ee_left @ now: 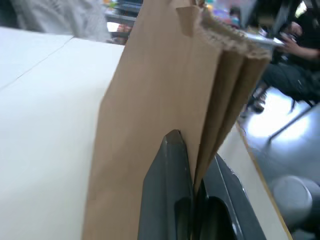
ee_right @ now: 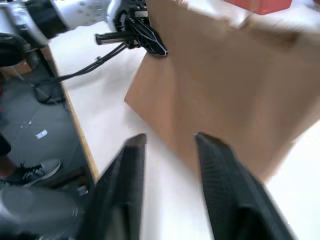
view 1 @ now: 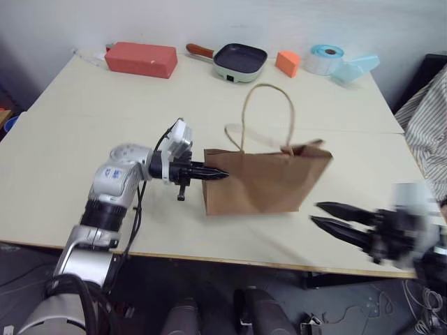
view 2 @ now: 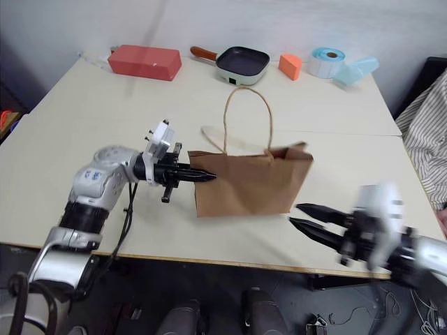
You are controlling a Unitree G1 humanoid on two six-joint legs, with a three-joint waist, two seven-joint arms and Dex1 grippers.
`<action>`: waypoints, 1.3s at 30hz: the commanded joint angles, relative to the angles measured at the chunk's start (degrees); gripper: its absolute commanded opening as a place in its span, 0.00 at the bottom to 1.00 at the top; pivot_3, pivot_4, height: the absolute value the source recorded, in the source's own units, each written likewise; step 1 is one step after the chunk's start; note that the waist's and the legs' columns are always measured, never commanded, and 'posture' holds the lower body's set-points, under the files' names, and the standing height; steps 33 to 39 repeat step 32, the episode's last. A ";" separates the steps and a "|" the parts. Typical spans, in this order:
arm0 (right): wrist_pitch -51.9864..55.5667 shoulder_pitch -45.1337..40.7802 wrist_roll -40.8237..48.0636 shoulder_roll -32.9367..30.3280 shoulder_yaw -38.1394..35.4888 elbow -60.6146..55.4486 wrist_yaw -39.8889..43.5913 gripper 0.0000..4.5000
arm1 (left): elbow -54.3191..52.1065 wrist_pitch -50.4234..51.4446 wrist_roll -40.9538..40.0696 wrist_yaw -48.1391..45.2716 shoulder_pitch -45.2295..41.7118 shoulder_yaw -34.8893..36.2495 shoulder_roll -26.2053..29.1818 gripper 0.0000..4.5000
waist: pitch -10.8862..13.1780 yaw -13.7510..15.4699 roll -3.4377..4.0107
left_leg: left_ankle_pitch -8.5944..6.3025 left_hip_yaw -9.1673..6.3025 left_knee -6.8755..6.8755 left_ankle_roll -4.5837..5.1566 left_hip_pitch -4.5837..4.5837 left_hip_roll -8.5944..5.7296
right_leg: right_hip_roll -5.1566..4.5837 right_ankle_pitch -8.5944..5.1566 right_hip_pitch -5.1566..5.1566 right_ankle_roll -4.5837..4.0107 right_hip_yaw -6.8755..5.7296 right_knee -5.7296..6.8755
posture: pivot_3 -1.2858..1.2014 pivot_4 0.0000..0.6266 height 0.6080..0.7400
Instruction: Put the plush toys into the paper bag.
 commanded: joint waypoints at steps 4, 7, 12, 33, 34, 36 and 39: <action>0.06 7.18 3.30 -1.01 -11.27 -0.38 0.86 0.84 | 12.56 -14.99 6.38 -5.75 -2.54 -1.74 -2.29 0.00 | 0.05 -0.17 -0.15 | -0.21 0.03 -0.35 0.37 0.45 0.01 | 0.15 0.00 0.35 0.01 0.19 -0.20 | 0.52 0.24 1.00; -1.04 7.01 2.25 -0.98 -8.48 -0.56 0.11 0.99 | 14.07 -16.61 7.52 -4.19 -2.36 -1.28 -2.87 0.00 | 0.05 -0.04 -0.15 | -0.22 0.03 -0.35 0.36 0.46 0.05 | 0.16 0.00 0.32 0.01 0.19 -0.19 | 0.52 0.24 1.00; -2.48 5.44 -0.91 -2.90 -4.51 2.51 2.78 1.00 | 6.87 -11.06 6.20 -3.16 0.64 0.55 0.63 0.19 | 0.05 -0.14 -0.15 | -0.19 0.03 -0.34 0.24 0.45 0.09 | 0.15 0.00 0.29 0.01 0.19 -0.18 | 0.52 0.24 1.00; -0.44 -20.09 -6.75 -25.54 7.74 39.96 30.01 1.00 | -30.05 38.69 -19.87 -4.70 30.83 40.65 46.91 0.99 | 0.37 -1.41 0.23 | -0.28 -0.02 -0.43 0.29 0.55 0.21 | 0.07 -0.06 0.31 -0.10 0.09 -0.34 | 0.52 0.24 1.00; -0.44 -20.09 -6.75 -25.54 7.74 39.96 30.01 1.00 | -30.05 38.69 -19.87 -4.70 30.83 40.65 46.91 0.99 | 0.37 -1.41 0.23 | -0.28 -0.02 -0.43 0.29 0.55 0.21 | 0.07 -0.06 0.31 -0.10 0.09 -0.34 | 0.52 0.24 1.00; -0.44 -20.09 -6.75 -25.54 7.74 39.96 30.01 1.00 | -30.05 38.69 -19.87 -4.70 30.83 40.65 46.91 0.99 | 0.37 -1.41 0.23 | -0.28 -0.02 -0.43 0.29 0.55 0.21 | 0.07 -0.06 0.31 -0.10 0.09 -0.34 | 0.52 0.24 1.00; -0.44 -20.09 -6.75 -25.54 7.74 39.96 30.01 1.00 | -30.05 38.69 -19.87 -4.70 30.83 40.65 46.91 0.99 | 0.37 -1.41 0.23 | -0.28 -0.02 -0.43 0.29 0.55 0.21 | 0.07 -0.06 0.31 -0.10 0.09 -0.34 | 0.52 0.24 1.00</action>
